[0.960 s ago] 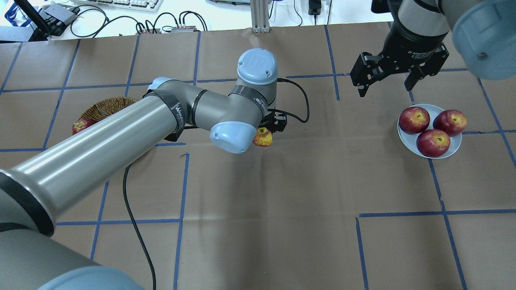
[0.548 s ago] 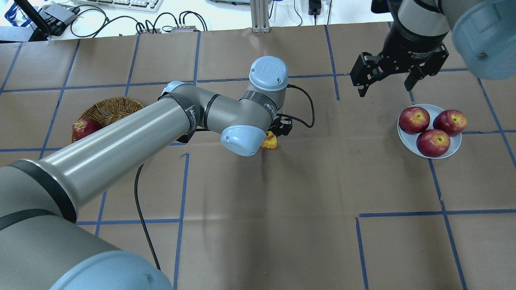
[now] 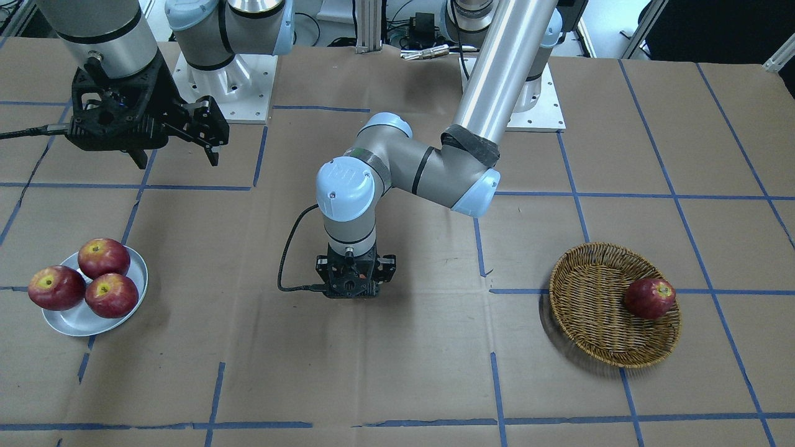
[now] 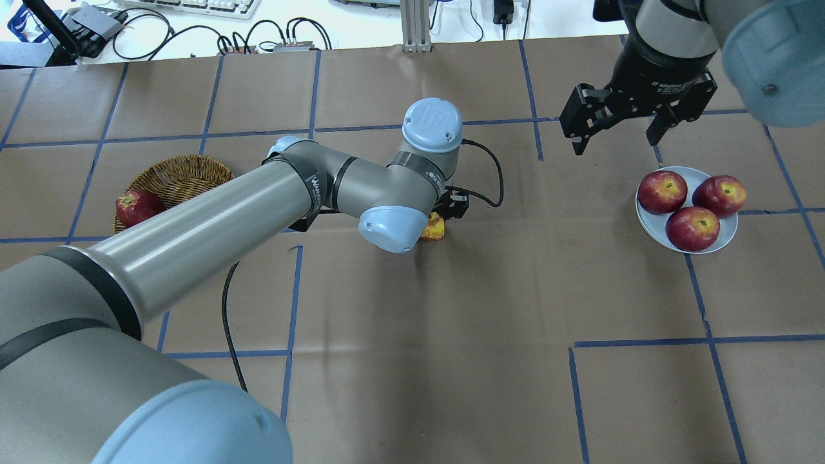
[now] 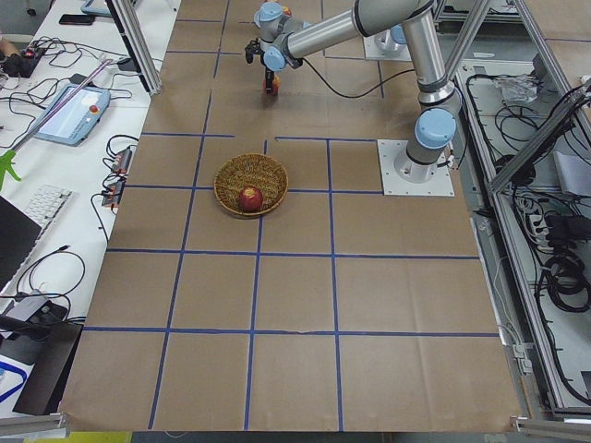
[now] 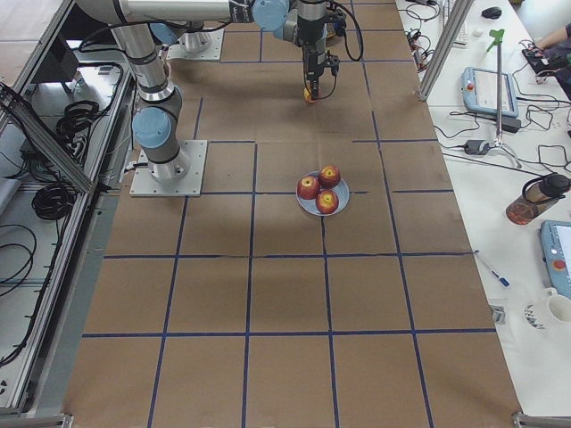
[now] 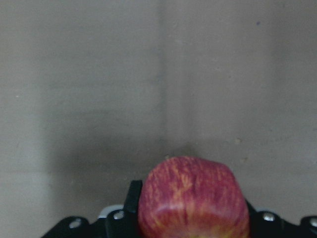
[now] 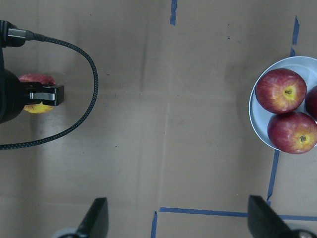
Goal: Transfer apple from basket to plate
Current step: 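Carry the apple with the left gripper toward the table center, then lower the apple onto the table and open the left gripper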
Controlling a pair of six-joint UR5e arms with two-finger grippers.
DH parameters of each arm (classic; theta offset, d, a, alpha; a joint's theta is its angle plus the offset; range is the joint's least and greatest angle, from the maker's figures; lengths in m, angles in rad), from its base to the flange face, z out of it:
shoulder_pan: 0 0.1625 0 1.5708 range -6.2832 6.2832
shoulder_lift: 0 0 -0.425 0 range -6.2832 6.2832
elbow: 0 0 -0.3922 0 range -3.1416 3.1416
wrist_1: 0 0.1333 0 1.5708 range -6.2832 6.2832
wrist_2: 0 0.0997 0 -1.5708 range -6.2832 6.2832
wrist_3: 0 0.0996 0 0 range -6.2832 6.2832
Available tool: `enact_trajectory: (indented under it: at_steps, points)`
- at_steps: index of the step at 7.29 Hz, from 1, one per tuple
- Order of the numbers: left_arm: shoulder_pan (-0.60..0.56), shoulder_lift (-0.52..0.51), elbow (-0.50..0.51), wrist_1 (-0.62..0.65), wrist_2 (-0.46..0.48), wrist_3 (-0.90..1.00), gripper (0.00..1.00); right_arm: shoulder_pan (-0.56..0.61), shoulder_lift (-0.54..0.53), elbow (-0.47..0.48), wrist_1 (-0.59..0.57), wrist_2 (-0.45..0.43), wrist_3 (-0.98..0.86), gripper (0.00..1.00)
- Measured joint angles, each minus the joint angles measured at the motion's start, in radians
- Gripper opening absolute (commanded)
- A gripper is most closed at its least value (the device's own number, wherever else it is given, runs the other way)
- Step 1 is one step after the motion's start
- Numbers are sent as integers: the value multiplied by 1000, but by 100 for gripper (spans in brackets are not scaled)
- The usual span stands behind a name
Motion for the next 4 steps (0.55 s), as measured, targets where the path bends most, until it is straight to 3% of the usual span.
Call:
enact_trajectory:
  at_steps: [4]
  points:
    - [-2,22,1,-2,2,-2,99,0,1,0,0,0,0,100]
